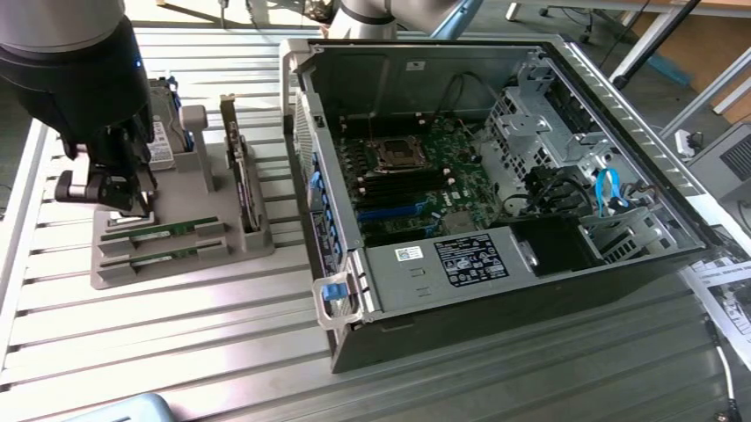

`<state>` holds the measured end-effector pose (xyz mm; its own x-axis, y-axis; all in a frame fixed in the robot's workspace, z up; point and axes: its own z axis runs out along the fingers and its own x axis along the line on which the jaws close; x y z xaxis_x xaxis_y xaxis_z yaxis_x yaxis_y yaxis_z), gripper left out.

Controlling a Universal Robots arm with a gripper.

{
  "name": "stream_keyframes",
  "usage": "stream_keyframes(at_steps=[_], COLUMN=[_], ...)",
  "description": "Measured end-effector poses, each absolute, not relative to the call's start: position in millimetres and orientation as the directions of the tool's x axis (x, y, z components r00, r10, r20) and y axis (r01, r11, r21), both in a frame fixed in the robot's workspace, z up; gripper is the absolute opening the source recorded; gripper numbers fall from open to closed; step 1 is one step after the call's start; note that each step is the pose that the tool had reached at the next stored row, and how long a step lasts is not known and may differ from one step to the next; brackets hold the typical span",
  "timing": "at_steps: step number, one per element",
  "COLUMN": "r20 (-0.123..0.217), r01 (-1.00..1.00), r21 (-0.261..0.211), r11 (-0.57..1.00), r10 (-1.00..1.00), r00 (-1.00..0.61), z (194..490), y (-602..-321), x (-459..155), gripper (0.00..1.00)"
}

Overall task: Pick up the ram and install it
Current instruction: 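Pick up the ram and move it above insertion slot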

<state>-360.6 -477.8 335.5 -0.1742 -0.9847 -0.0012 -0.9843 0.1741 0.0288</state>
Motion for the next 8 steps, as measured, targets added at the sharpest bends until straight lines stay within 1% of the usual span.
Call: stream_keyframes(at_steps=[8], r20=[-0.001], r01=[-0.985], r21=[0.029], r11=[0.173], r10=[-0.985], r00=[-0.173], z=[331.4], y=[-477.8], x=[-360.6], gripper=[0.36])
